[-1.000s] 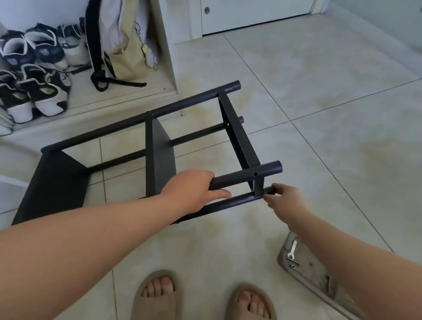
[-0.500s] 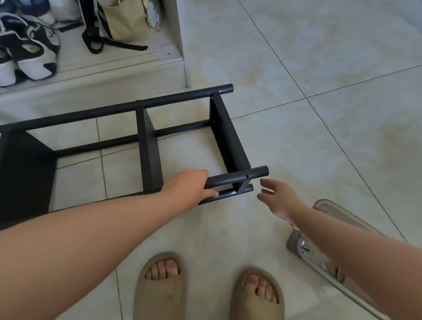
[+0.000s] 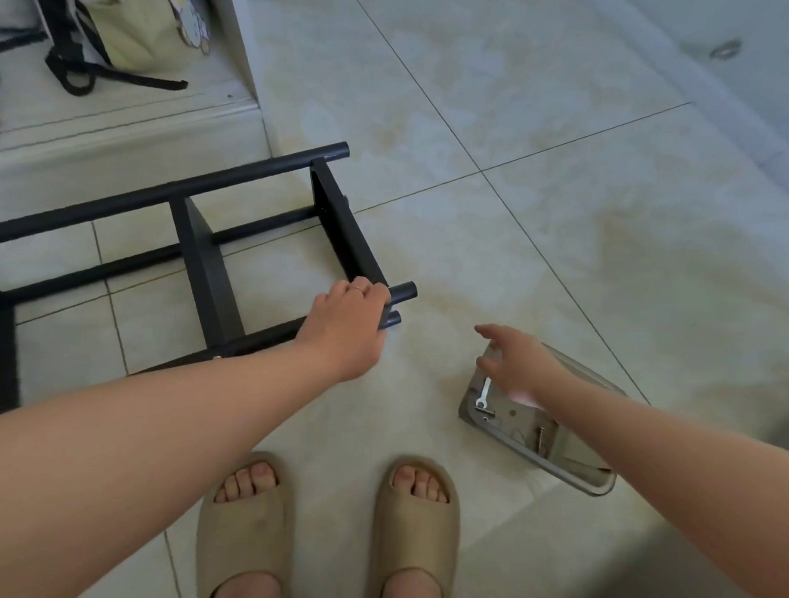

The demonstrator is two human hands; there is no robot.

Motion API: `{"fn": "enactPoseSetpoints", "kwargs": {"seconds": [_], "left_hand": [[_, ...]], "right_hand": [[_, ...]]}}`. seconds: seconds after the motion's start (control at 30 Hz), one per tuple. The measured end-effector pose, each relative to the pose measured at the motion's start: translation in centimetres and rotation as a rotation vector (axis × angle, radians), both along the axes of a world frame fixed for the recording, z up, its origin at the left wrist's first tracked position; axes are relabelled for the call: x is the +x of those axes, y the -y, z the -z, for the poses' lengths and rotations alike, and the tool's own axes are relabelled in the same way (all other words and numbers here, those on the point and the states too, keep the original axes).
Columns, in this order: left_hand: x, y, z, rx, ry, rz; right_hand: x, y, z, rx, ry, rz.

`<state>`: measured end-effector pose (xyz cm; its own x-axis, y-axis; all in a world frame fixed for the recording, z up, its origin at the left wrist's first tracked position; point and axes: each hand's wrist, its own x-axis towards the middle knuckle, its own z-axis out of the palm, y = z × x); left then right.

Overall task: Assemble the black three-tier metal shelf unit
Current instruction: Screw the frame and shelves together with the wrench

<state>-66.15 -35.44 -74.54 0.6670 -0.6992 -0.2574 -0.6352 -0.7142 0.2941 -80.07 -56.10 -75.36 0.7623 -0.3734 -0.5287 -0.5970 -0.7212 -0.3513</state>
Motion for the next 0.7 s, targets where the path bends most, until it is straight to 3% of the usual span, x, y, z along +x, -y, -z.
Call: {"fn": "enactPoseSetpoints", "kwargs": {"seconds": [0.13, 0.27, 0.47, 0.7], "left_hand": [[-3.8, 3.3, 1.7, 0.023, -0.401, 0.062], [-7.1, 6.5, 4.3, 0.016, -0.617, -0.047], [-9.3, 8.7, 6.6, 0.001, -0.779, -0.155], [-9.6, 9.5, 7.6, -0.058, -0.863, -0.299]], "right_hand": [[-4.4, 2.8, 1.4, -0.047, -0.030, 0.038], [-7.6, 4.4, 3.9, -0.024, -0.083, 0.105], [-8.0, 4.6, 9.0, 0.072, -0.127, 0.116], [-6.1, 3.9, 12.2, 0.003, -0.207, -0.100]]}}
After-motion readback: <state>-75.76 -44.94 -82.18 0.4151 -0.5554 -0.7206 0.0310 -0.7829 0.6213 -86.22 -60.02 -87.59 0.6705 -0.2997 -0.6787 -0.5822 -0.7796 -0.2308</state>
